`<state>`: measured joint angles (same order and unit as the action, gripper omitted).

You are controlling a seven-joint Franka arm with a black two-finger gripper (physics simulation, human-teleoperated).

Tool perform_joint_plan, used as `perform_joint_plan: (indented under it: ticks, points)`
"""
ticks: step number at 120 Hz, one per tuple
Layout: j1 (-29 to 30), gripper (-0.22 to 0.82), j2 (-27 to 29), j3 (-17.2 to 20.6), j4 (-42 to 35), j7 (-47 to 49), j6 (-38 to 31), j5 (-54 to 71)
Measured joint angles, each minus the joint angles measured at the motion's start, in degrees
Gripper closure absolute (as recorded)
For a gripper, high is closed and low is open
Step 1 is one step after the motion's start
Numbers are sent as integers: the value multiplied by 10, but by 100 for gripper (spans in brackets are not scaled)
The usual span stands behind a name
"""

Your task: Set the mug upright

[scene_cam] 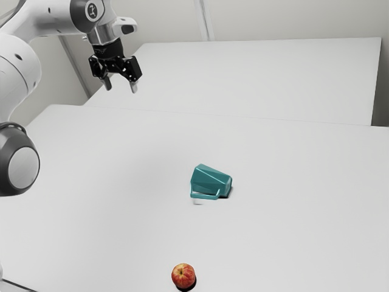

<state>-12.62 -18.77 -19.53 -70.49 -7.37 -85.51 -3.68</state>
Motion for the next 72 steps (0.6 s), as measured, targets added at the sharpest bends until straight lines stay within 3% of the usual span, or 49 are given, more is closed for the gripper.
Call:
perform_joint_plan:
  ticks: [29,58,72]
  points:
    - [1,0,10,-2,-36,-7,-4,-39]
    - [-3,0,90,0,-300,-11,-87,-186]
    - [-6,0,107,-1,-376,-24,-129,-252]
